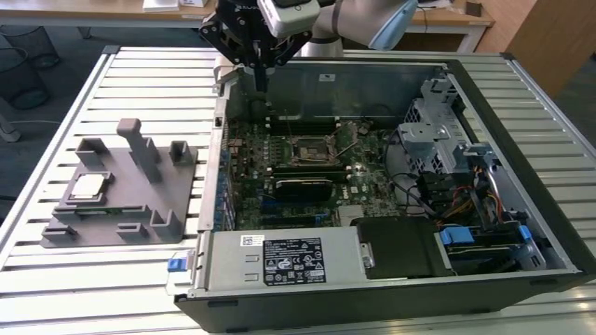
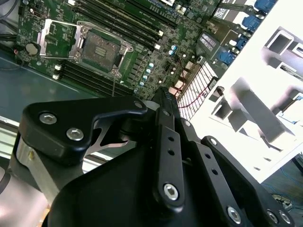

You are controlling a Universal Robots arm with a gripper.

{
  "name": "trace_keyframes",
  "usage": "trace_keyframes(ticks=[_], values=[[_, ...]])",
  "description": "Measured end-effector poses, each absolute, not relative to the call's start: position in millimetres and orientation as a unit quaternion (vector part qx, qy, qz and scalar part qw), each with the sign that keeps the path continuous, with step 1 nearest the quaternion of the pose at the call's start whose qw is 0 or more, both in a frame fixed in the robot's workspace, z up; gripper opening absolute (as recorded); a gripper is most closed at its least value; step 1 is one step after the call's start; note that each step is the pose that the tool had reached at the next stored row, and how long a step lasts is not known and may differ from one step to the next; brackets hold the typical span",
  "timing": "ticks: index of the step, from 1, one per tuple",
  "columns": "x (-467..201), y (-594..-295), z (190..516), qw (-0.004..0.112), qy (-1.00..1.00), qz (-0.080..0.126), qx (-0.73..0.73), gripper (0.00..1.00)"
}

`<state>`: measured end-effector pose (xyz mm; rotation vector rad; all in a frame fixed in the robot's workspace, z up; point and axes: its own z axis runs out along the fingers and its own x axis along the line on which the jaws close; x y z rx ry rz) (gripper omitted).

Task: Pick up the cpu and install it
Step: 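Reach for the cpu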

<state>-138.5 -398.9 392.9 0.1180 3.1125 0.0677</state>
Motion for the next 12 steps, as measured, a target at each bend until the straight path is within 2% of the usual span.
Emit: trace_keyframes(ticks=[12], values=[[-144.1, -398.9, 392.9, 0.013, 0.999, 0.022, 0.038, 0.11]])
